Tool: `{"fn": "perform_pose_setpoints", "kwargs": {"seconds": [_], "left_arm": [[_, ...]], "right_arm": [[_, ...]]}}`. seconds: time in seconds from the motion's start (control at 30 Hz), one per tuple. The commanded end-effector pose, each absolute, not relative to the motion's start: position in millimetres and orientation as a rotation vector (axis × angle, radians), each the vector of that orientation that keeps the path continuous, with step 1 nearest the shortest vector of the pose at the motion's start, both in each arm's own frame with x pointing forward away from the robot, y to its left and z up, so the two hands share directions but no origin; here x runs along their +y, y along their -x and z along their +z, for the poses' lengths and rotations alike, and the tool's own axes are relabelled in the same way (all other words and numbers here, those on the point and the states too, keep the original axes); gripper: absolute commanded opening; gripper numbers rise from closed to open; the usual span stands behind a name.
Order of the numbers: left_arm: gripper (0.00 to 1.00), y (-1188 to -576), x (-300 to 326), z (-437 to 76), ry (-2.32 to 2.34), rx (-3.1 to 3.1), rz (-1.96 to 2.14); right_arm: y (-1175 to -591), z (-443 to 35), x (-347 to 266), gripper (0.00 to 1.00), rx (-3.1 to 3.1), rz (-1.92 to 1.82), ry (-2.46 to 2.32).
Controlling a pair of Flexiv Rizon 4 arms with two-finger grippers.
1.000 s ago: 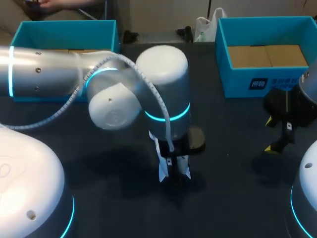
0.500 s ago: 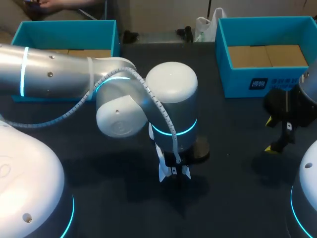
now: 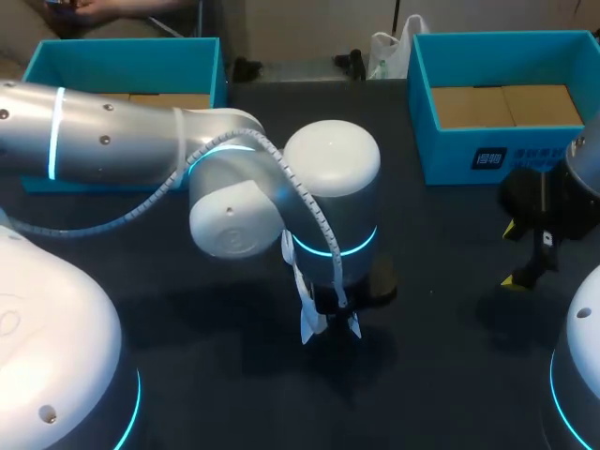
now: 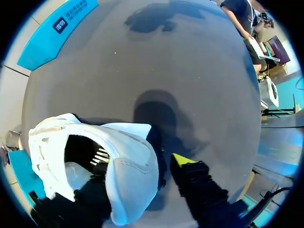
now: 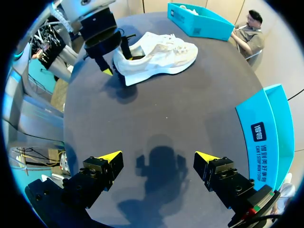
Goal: Take the shoe out of the shoebox, open the shoe tongue, remove and reinsert the insole, then place the shoe into the shoebox
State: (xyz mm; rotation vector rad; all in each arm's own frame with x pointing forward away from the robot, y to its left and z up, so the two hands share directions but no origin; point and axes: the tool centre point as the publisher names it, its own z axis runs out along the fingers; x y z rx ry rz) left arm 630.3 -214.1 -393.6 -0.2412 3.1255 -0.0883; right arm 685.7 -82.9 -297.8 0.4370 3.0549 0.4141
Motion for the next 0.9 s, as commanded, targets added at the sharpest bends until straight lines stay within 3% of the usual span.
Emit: {"fn": "perform_pose_setpoints", "kwargs": {"seconds": [0.03, 0.5, 0.9], "left_arm": [[0.00, -631, -214, -395, 0.240, 3.129, -0.084], [0.00, -645, -202, -372, 0.237, 3.158, -0.086], [0.00, -687, -171, -277, 0.158, 3.203, -0.105]], "right_arm": [[-685, -298, -82, 1.00, 3.054, 0.411, -0.437], [-685, -298, -82, 1.00, 3.054, 0.411, -0.437], [-685, -298, -82, 1.00, 3.054, 0.411, -0.437]]}}
